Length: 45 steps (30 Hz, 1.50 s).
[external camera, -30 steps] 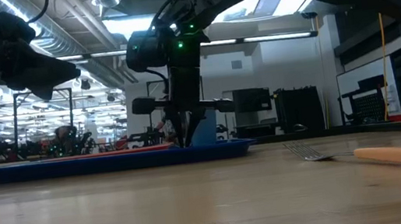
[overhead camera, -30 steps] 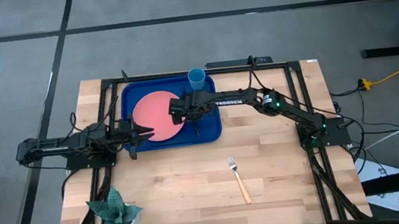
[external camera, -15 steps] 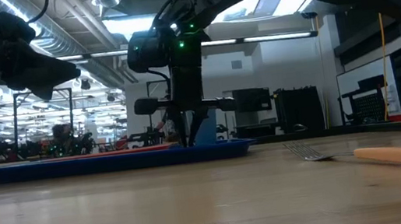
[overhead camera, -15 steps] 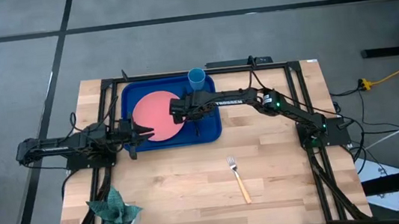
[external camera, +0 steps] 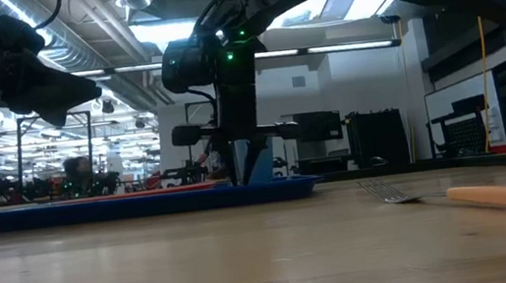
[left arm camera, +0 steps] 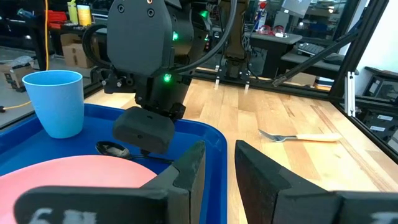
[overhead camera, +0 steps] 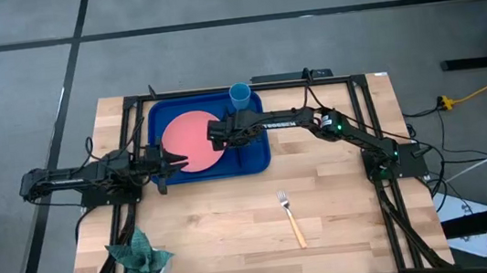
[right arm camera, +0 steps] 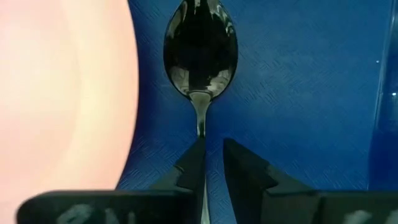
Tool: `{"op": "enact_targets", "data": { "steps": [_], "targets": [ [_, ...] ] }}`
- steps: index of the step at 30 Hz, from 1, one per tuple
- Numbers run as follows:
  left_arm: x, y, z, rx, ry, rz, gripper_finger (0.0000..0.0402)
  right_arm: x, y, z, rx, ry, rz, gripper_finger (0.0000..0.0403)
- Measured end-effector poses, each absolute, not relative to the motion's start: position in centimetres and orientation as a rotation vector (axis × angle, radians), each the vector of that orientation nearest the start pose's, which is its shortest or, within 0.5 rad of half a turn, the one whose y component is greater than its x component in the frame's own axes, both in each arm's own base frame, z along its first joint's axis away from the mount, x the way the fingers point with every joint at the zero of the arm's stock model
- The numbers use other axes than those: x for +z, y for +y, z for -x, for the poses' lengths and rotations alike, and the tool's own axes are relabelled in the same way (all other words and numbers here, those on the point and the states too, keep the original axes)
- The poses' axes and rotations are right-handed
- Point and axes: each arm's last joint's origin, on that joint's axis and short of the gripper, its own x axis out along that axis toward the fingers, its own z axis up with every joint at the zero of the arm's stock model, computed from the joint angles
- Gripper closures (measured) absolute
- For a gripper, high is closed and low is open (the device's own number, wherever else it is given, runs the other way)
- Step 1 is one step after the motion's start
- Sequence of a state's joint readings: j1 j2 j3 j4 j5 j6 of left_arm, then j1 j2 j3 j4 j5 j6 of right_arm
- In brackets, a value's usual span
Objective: Pick and place plate/cup/fork/spoon on tray
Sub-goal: Put the fork right side of the spoon
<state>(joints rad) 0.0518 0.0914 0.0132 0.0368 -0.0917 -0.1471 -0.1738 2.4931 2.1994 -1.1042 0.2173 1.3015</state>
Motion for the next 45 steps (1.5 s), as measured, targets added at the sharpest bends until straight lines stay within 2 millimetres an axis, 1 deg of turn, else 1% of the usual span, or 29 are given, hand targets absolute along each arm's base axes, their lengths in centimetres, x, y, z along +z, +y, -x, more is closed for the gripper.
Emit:
{"op": "enact_targets", "data": {
  "steps": [4, 6, 8, 10, 12, 14, 16, 18, 21, 24, 26, 29, 31, 34, 39, 42, 45],
  "targets": [
    [16.4, 0.8, -10.2, 0.147, 0.031, 0.146, 0.0321, 15.5, -9.2, -49.0, -1.175, 0.975, -1.026, 0.0341],
    [16.4, 0.8, -10.2, 0.146, 0.031, 0.146, 0.0321, 16.0, -9.2, -49.0, -1.176, 0.978, -1.025, 0.0341],
    [16.4, 0.8, -10.2, 0.146, 0.031, 0.146, 0.0321, 17.0, -8.9, -49.1, -1.172, 0.982, -1.02, 0.0341],
    [16.4, 0.8, -10.2, 0.147, 0.031, 0.146, 0.0321, 18.5, -8.4, -49.0, -1.183, 0.984, -0.99, 0.0341],
    [16.4, 0.8, -10.2, 0.146, 0.031, 0.146, 0.0321, 20.0, -7.1, -48.7, -1.19, 0.992, -0.94, 0.0341],
    [16.4, 0.8, -10.2, 0.146, 0.03, 0.146, 0.0321, 21.9, -4.9, -47.9, -1.163, 0.992, -0.922, 0.0341],
    [16.4, 0.8, -10.2, 0.146, 0.03, 0.146, 0.0321, 24.0, -1.9, -47.0, -1.155, 0.975, -0.889, 0.0341],
    [16.4, 0.8, -10.2, 0.146, 0.03, 0.146, 0.0321, 25.7, 1.4, -46.0, -1.153, 0.941, -0.827, 0.0341],
    [16.4, 0.8, -10.2, 0.146, 0.03, 0.146, 0.0321, 27.5, 6.4, -44.3, -1.089, 0.951, -0.729, 0.0341],
    [16.4, 0.8, -10.2, 0.146, 0.03, 0.146, 0.0321, 28.3, 11.0, -42.4, -1.007, 1.033, -0.659, 0.0341],
    [16.4, 0.8, -10.2, 0.146, 0.03, 0.146, 0.0321, 28.3, 13.7, -41.5, -0.96, 1.06, -0.627, 0.0341],
    [16.4, 0.8, -10.2, 0.146, 0.03, 0.146, 0.0321, 28.2, 16.8, -40.4, -0.941, 1.007, -0.594, 0.0341],
    [16.4, 0.8, -10.2, 0.146, 0.03, 0.146, 0.0321, 27.9, 18.3, -39.8, -0.97, 0.948, -0.613, 0.0341],
    [16.4, 0.8, -10.2, 0.146, 0.03, 0.146, 0.0321, 26.6, 20.1, -38.8, -1.047, 0.907, -0.705, 0.0341],
    [16.4, 0.8, -10.2, 0.146, 0.03, 0.146, 0.0321, 23.0, 21.7, -37.5, -1.21, 0.919, -0.874, 0.0341],
    [16.4, 0.8, -10.2, 0.146, 0.03, 0.146, 0.0321, 20.6, 21.7, -37.1, -1.27, 0.984, -0.882, 0.0341],
    [16.4, 0.8, -10.2, 0.146, 0.03, 0.146, 0.0321, 19.2, 21.6, -37.3, -1.26, 1.004, -0.919, 0.0341]
  ]
}}
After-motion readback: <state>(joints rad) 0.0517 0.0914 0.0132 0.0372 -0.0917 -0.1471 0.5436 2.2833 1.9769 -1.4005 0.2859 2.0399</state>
